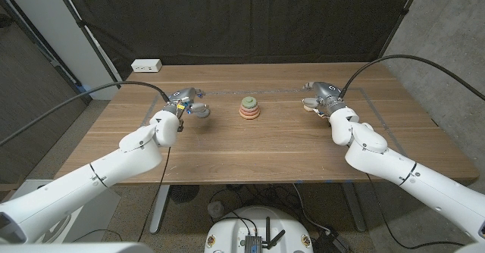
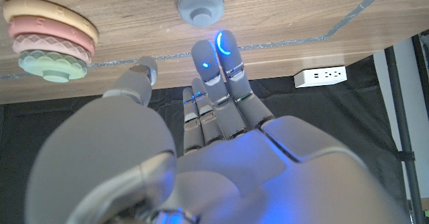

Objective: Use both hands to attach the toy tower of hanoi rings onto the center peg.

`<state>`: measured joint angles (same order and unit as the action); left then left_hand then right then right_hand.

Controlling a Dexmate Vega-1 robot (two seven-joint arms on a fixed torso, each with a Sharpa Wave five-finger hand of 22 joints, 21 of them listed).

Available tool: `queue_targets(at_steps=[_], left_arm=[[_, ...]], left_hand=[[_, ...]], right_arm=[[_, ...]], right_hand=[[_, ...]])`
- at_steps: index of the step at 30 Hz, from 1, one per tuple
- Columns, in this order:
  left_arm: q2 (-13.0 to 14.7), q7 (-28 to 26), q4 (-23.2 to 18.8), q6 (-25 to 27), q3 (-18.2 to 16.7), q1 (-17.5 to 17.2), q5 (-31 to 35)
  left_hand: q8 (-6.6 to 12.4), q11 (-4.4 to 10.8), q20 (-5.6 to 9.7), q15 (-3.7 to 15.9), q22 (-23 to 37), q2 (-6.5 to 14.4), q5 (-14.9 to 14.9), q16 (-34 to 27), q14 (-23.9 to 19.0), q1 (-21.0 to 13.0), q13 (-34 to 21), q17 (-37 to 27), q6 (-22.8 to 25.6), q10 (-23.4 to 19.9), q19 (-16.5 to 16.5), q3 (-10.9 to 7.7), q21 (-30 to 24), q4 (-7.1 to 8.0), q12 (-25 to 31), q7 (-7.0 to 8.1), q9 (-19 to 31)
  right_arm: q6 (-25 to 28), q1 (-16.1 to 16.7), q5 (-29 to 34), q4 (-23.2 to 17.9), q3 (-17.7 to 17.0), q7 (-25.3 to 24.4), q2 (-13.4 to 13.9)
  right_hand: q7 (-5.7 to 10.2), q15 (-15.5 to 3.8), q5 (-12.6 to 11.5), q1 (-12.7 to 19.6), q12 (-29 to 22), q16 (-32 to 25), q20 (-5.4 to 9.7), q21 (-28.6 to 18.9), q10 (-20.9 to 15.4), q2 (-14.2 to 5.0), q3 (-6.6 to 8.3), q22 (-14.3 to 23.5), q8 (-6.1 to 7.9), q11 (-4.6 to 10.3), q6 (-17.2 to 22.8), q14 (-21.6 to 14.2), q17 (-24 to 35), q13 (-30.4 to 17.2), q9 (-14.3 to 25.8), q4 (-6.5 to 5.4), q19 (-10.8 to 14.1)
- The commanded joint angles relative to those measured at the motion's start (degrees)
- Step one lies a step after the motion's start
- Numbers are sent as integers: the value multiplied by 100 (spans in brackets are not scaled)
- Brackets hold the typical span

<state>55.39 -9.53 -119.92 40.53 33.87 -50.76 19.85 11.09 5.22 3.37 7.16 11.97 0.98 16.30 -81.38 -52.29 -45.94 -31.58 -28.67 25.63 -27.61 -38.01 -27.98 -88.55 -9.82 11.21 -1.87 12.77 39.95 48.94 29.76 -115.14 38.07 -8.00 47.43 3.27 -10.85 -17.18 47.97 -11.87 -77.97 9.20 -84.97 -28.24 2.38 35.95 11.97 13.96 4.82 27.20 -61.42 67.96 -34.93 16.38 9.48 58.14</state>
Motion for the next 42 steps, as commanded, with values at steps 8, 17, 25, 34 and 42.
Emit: queue_targets(at_steps=[8, 17, 25, 34, 42], left_arm=[[445, 947, -60, 28, 26, 394, 133], [600, 1354, -20, -8, 185, 637, 479], [668, 1902, 191, -183, 221, 877, 557], [607, 2085, 645, -728, 166, 1020, 383], [512, 2174, 900, -928, 348, 1172, 793]], left_hand=[[31, 56, 828, 534, -2, -161, -5, -57, -99, -146, 42, 5, 19, -15, -156, 36, -16, -70, 6, 55, 5], [15, 118, 864, 533, 21, -379, -9, -124, -180, -456, 104, 40, -56, 70, -204, 60, -34, -105, -10, 103, -9], [-14, 88, 850, 531, 6, -467, -39, -131, -195, -513, 142, 94, -187, 211, -172, 137, -12, -31, -35, 95, -20], [-14, 93, 845, 530, -4, -487, -66, -140, -204, -481, 169, 113, -234, 278, -163, 196, -1, 12, -35, 116, -30], [-6, 81, 841, 530, -17, -522, -99, -125, -193, -425, 201, 163, -260, 314, -172, 271, 12, 48, -27, 136, -40]], right_arm=[[97, -49, -110, 2, 72, -33, 12], [126, -120, -77, -6, 143, -36, -7], [194, -178, -31, 8, 207, -6, -30], [250, -244, -31, 31, 267, 60, -61], [280, -280, -27, 27, 302, 96, -66]], right_hand=[[13, -175, -10, -1, -18, 19, 336, -22, -9, -31, -30, 4, -6, 4, -26, 13, 41, -28, 46, -10, -28], [37, -176, -11, 4, -20, 49, 336, -23, -18, -36, -45, -7, -7, 3, -49, 28, 38, -30, 67, -6, -49], [51, -176, -13, 6, -27, 70, 336, -41, -36, -46, -60, -2, -2, 11, -58, 31, 40, -37, 88, -7, -47], [62, -177, -19, 9, -36, 96, 336, -52, -66, -58, -81, -7, 38, 16, -5, 32, 45, -49, 129, -7, -60], [60, -177, -21, 8, -31, 106, 336, -56, -68, -63, -93, -12, 52, 19, 5, 28, 54, -49, 152, -8, -66]])
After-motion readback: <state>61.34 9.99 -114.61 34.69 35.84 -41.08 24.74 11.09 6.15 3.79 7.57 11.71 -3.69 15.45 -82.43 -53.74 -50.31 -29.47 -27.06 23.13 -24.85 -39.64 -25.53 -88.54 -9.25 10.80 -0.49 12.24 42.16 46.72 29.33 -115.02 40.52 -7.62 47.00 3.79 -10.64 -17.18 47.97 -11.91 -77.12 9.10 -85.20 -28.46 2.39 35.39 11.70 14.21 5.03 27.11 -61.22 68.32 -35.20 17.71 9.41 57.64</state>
